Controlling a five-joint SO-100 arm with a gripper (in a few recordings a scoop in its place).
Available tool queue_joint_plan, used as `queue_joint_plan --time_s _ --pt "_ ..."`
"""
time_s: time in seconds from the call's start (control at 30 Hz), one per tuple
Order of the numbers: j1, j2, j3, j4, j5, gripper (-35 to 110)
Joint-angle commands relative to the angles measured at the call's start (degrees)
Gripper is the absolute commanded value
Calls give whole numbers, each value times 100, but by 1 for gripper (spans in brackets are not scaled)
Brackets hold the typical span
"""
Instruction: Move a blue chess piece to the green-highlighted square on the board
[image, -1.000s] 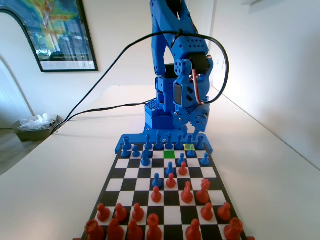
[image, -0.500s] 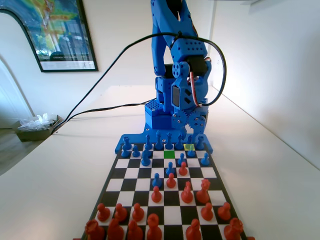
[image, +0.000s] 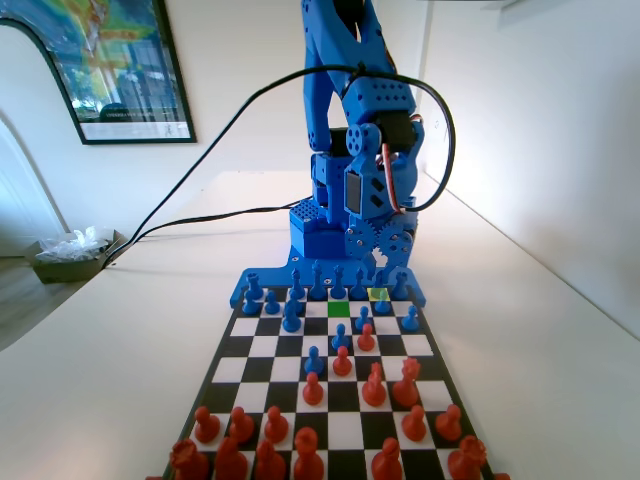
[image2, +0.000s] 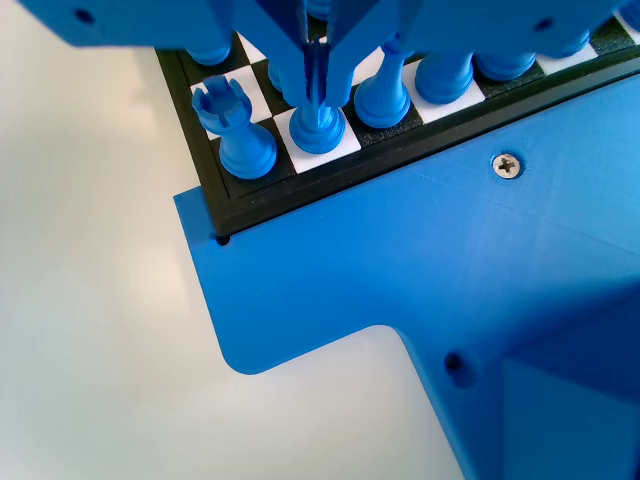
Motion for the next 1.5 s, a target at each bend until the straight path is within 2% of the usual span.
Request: queue_joint_plan --time_s 0.0,0.3,0.93,1.47 --pt "-132 97 9 18 -79 1" --pt "-97 378 -18 272 -141 1" --pt "510 1775 -958 1995 -70 1" --pt "1898 1529 -853 1564 -352 1"
